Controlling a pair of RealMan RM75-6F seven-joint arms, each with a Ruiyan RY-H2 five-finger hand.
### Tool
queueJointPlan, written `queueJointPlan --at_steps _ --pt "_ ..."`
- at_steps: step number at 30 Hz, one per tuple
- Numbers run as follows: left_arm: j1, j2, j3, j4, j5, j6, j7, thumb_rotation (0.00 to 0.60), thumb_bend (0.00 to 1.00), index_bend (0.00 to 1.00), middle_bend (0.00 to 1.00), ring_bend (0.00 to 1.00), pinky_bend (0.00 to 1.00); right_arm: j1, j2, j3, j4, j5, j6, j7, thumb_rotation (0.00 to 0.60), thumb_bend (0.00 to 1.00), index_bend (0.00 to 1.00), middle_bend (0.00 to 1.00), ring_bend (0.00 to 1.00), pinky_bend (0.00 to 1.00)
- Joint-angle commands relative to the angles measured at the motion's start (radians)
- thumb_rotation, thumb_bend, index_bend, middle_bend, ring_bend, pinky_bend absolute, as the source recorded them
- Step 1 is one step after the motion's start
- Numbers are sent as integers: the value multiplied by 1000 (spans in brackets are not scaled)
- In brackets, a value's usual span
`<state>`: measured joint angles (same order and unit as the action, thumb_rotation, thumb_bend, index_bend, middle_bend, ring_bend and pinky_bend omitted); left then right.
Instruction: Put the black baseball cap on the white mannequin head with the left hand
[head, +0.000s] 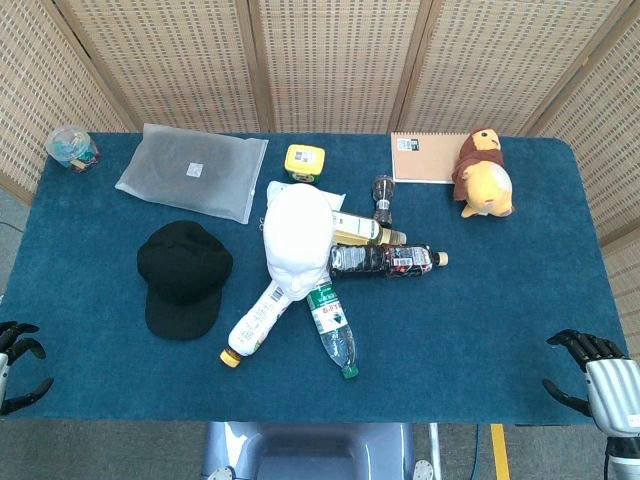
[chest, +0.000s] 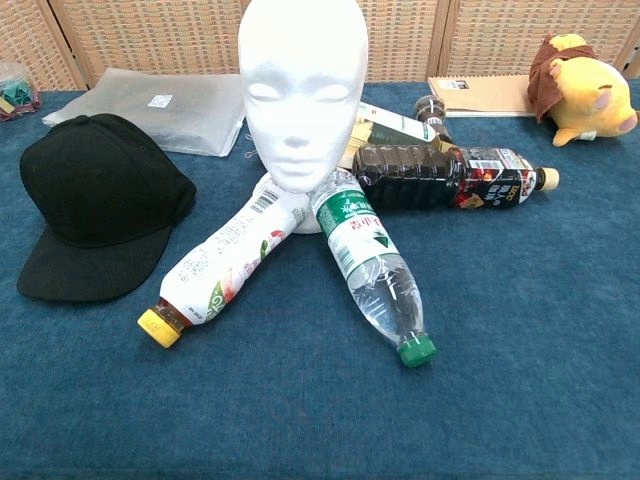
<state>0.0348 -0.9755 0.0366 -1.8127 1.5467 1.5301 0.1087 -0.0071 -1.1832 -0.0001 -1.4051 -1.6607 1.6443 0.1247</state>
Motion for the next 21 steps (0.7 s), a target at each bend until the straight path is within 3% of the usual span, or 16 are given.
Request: queueJointPlan --at_steps 1,21 --pt "-3 -3 -1 2 -3 -5 0 600 164 487 289 174 299 0 1 1 -3 3 -2 -3 600 173 359 341 358 353" --pt "-8 18 -5 19 22 13 -12 600 164 487 289 176 299 -21 5 -5 6 -9 36 12 600 173 363 340 359 353"
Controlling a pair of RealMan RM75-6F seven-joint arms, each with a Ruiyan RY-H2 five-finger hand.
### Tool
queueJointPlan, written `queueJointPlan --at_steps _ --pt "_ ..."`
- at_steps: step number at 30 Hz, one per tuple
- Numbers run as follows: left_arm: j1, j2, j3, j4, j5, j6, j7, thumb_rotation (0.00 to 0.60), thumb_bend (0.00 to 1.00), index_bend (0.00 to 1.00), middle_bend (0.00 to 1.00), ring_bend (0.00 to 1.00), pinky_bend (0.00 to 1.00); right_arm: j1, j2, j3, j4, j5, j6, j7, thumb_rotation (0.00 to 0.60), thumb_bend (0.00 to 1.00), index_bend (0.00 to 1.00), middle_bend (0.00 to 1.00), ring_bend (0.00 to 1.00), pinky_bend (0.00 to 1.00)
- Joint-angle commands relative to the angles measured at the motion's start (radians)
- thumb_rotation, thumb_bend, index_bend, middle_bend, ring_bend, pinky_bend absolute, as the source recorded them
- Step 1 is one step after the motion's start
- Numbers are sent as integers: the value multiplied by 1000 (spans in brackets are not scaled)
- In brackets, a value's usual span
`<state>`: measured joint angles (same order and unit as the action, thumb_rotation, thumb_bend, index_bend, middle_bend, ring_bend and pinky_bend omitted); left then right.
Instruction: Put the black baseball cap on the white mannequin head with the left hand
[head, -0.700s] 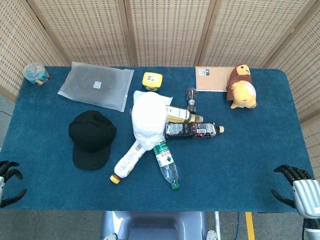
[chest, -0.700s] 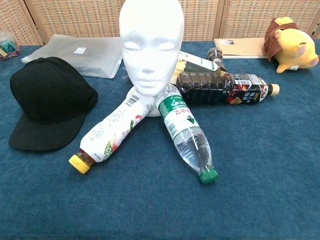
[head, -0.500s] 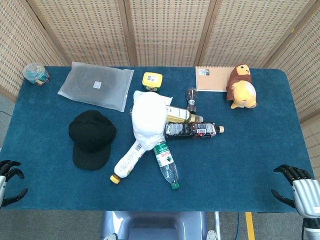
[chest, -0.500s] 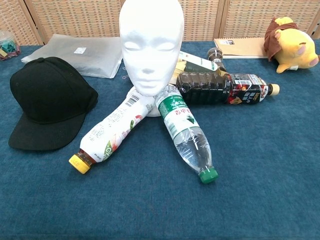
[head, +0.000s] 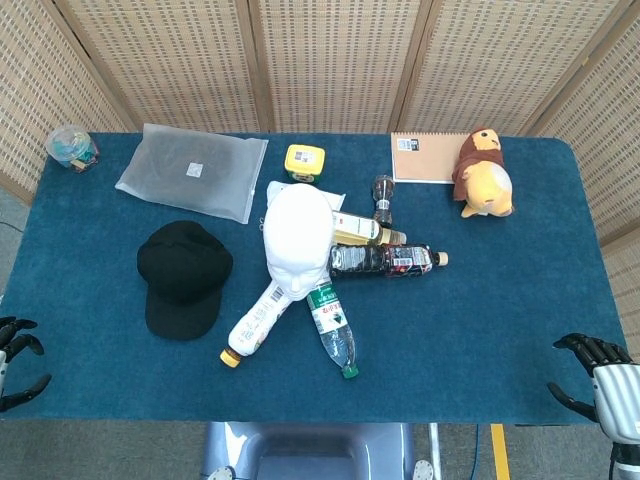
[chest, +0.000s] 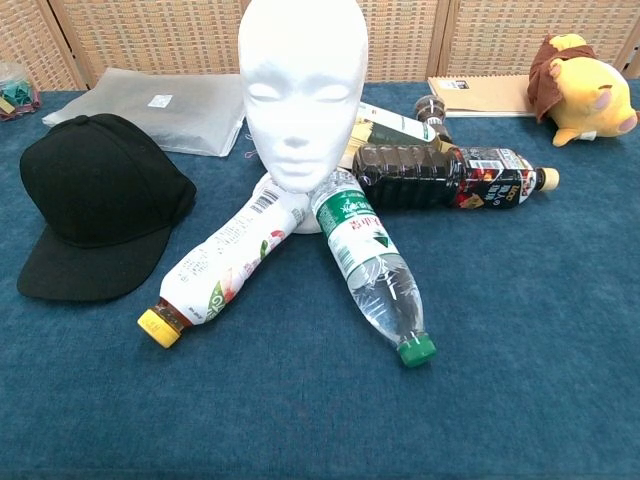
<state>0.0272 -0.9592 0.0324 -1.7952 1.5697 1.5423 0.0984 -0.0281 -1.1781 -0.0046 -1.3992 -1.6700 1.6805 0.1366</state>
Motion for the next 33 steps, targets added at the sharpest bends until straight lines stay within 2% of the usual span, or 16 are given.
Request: queueJointPlan --at_steps 1,7,12,17,24,33 --pt "-1 3 -2 2 -2 1 -3 600 164 487 289 176 299 0 0 0 0 -1 -1 -1 600 173 364 340 359 353" --pt "-9 -5 -9 16 -4 -3 -12 600 164 487 328 213 310 -3 -2 -1 -1 0 0 -2 600 174 368 340 358 353" --pt "-35 -11 -12 28 20 -27 8 600 165 515 408 298 442 -3 -1 -1 -2 -2 2 -4 600 173 368 340 359 353" --pt "-69 -30 -24 50 22 -65 20 600 165 544 494 370 525 -2 -3 -1 -1 -3 -2 -5 600 173 368 340 358 353" --pt "-133 -109 -39 129 41 -128 -17 600 166 619 648 516 681 -7 -8 -2 7 -1 3 -1 600 173 368 340 358 353" --pt "-217 -218 -44 228 51 -226 -24 600 165 686 736 606 797 -12 -15 -5 16 -2 6 2 600 174 368 340 358 342"
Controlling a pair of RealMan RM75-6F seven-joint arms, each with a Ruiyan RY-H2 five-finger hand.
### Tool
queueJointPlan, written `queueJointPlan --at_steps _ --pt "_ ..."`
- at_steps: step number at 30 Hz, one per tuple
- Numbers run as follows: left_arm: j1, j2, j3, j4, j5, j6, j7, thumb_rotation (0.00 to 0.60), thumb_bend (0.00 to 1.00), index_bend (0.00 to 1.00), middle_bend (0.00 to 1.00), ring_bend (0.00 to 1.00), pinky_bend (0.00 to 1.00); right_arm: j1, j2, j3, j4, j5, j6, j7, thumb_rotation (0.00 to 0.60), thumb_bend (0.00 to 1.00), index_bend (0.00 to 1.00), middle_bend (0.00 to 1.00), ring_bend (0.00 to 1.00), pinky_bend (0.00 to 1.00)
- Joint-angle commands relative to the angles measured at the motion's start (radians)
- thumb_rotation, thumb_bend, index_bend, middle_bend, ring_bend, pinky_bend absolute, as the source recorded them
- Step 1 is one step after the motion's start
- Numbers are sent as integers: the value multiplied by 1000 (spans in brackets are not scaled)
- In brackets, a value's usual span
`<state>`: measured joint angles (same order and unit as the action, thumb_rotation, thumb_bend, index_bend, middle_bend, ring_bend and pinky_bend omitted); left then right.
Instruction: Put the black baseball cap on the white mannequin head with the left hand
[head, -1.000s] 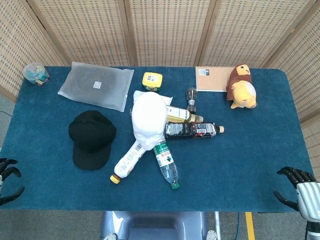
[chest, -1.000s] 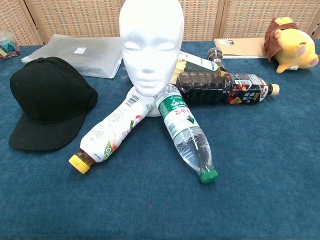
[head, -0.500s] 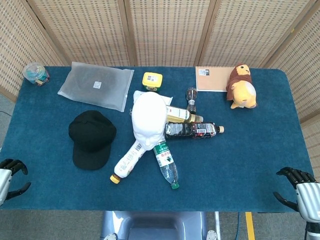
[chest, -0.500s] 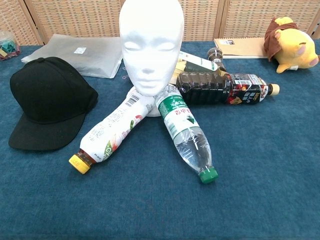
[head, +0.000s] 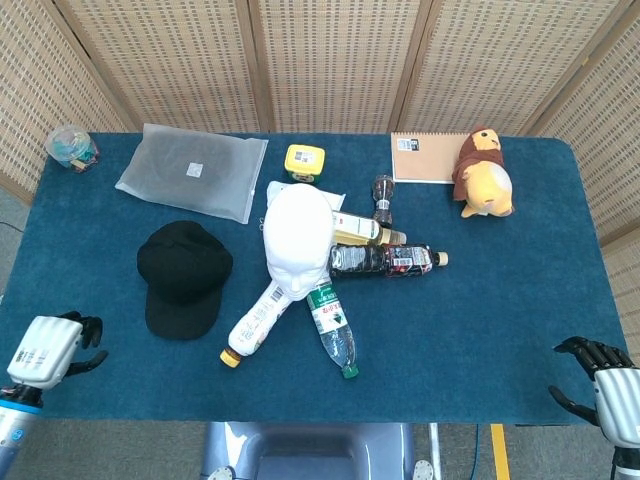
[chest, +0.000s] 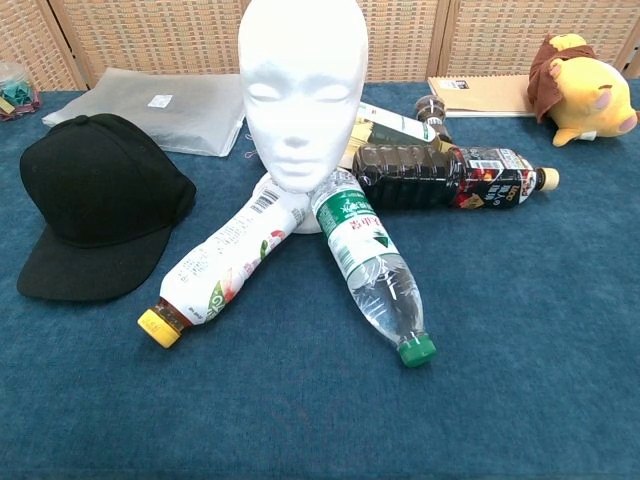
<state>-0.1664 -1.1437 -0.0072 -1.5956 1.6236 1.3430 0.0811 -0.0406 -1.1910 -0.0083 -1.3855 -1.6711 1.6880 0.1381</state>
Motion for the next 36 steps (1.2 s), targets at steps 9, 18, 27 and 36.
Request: queueJointPlan --at_steps 9,18,27,36 --pt "-79 -153 -18 99 -59 -109 30 600 151 689 749 620 818 3 -10 0 10 -4 -2 8 600 174 369 340 358 326" --pt "-114 -270 -33 152 -105 -139 93 600 130 689 749 620 828 0 -10 2 19 1 0 17 600 173 369 340 358 325" --pt "-130 -343 -32 199 -124 -142 139 600 119 689 749 620 828 -7 -10 4 32 11 5 35 600 173 369 340 358 325" --pt "-127 -420 -22 273 -132 -120 163 600 119 689 749 621 828 -14 -10 5 42 14 14 46 600 173 368 340 358 325"
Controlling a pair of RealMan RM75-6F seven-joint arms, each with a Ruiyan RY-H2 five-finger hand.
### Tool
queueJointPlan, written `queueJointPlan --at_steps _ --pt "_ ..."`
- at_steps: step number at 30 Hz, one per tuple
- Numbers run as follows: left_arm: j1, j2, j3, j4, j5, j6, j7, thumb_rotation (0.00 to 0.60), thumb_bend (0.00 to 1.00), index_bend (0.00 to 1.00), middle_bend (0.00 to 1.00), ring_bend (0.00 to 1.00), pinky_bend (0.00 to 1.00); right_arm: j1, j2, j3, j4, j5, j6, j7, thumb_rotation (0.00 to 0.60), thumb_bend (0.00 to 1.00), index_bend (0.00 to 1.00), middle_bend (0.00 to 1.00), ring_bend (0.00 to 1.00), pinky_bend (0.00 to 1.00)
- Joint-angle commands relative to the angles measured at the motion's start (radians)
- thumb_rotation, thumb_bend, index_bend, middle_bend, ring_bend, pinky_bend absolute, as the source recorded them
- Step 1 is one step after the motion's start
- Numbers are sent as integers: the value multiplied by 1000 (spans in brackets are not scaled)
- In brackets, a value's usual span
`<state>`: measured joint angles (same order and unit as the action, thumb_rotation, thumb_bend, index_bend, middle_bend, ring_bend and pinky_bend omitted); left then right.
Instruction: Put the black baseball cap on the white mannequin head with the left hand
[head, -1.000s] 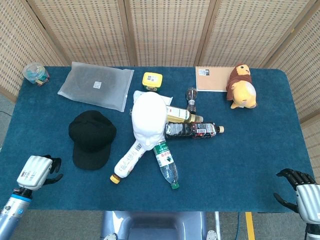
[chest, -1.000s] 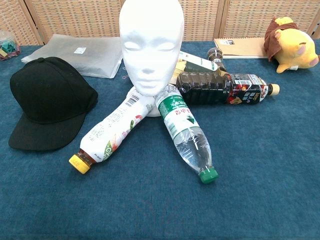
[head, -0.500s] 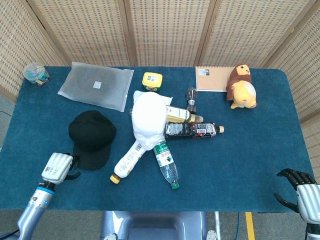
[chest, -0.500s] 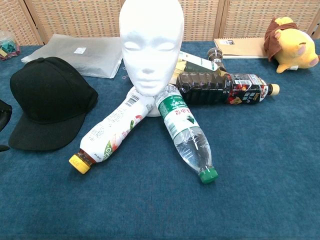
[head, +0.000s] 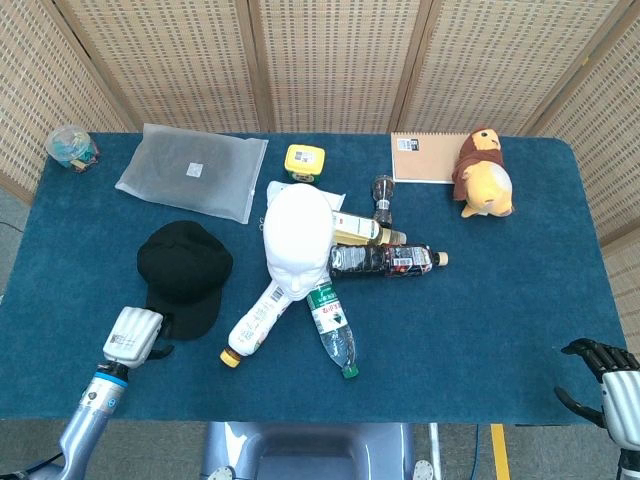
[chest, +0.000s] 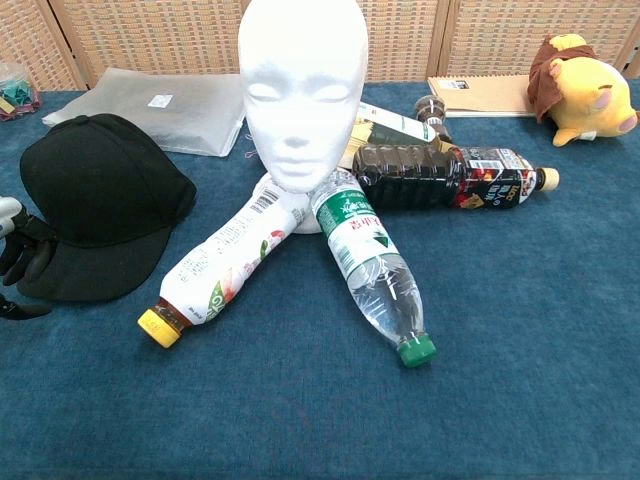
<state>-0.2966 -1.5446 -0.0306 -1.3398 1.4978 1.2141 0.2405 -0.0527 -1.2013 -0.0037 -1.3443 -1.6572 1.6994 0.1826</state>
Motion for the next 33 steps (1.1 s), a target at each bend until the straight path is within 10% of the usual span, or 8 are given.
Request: queueJointPlan --at_steps 1,33 --pt "5 -30 1 26 -11 13 6 600 118 689 749 621 828 -3 1 1 3 3 2 3 600 172 368 340 358 325" --pt "-36 -167 -41 170 -67 17 -5 600 157 689 749 620 828 -21 2 14 25 30 13 29 600 172 369 340 358 325"
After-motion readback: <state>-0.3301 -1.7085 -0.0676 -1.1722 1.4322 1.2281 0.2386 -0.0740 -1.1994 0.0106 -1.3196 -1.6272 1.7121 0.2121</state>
